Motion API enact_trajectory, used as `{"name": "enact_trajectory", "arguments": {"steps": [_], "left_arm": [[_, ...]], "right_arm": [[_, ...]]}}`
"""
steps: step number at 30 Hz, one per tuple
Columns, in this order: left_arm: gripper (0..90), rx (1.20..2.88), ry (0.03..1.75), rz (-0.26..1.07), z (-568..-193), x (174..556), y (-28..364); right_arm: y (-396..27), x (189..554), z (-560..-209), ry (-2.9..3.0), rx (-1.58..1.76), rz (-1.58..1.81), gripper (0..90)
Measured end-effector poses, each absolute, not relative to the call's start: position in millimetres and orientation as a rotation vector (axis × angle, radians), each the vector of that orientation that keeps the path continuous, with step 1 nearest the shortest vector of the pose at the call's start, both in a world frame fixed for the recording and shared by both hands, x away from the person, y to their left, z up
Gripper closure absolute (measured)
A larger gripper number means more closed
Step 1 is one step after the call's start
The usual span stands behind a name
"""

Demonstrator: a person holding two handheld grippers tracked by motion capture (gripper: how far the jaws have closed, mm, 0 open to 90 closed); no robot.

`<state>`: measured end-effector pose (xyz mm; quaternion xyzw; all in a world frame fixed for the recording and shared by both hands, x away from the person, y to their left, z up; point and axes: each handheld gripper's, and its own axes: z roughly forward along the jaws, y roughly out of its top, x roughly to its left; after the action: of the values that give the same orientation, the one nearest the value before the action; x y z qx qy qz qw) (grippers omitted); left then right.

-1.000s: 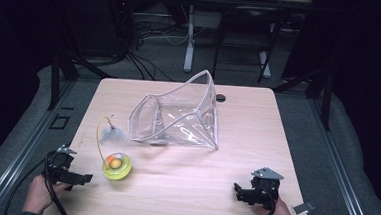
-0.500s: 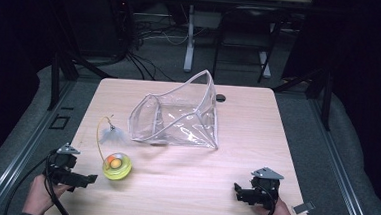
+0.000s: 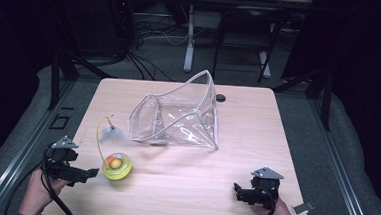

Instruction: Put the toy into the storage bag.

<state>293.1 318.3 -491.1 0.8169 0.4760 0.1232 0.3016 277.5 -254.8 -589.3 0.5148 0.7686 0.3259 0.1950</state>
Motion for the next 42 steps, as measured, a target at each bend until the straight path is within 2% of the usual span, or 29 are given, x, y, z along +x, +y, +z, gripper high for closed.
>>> {"name": "enact_trajectory", "arguments": {"steps": [26, 27, 29, 30, 31, 32, 34, 35, 36, 42], "left_arm": [[0.4, 2.048, 1.185, 0.366, -452.3, 309.2, 294.5], [2.9, 2.051, 1.188, 0.376, -449.4, 310.5, 294.1], [14.7, 2.046, 1.188, 0.379, -447.7, 310.7, 294.4], [14.7, 2.037, 1.197, 0.387, -446.4, 310.7, 294.2], [25.6, 2.032, 1.209, 0.4, -445.1, 311.4, 292.8], [29.7, 2.032, 1.209, 0.4, -445.1, 311.4, 292.8], [31.8, 2.028, 1.208, 0.393, -445.4, 311.4, 292.1], [41.0, 2.023, 1.197, 0.39, -446.8, 310.9, 291.9], [46.2, 2.023, 1.197, 0.387, -447.5, 310.4, 291.5], [62.2, 2.056, 1.16, 0.369, -450.7, 308.5, 287.6]], "right_arm": [[-254.8, 277.6, -589.3, 2.154, 1.443, 0.914, 0.0], [-254.8, 277.6, -589.3, 2.154, 1.443, 0.914, 0.0], [-254.8, 277.6, -589.3, 2.154, 1.443, 0.914, 0.0], [-254.8, 277.6, -589.3, 2.154, 1.443, 0.914, 0.0], [-254.9, 277.6, -589.3, 2.154, 1.442, 0.914, 0.0], [-254.9, 277.6, -589.2, 2.155, 1.442, 0.913, 0.0], [-254.8, 277.6, -589.3, 2.154, 1.443, 0.914, 0.0], [-254.9, 277.6, -589.3, 2.155, 1.443, 0.914, 0.0], [-254.8, 277.6, -589.3, 2.155, 1.443, 0.915, 0.0], [-254.8, 277.6, -589.3, 2.154, 1.443, 0.914, 0.0]]}}
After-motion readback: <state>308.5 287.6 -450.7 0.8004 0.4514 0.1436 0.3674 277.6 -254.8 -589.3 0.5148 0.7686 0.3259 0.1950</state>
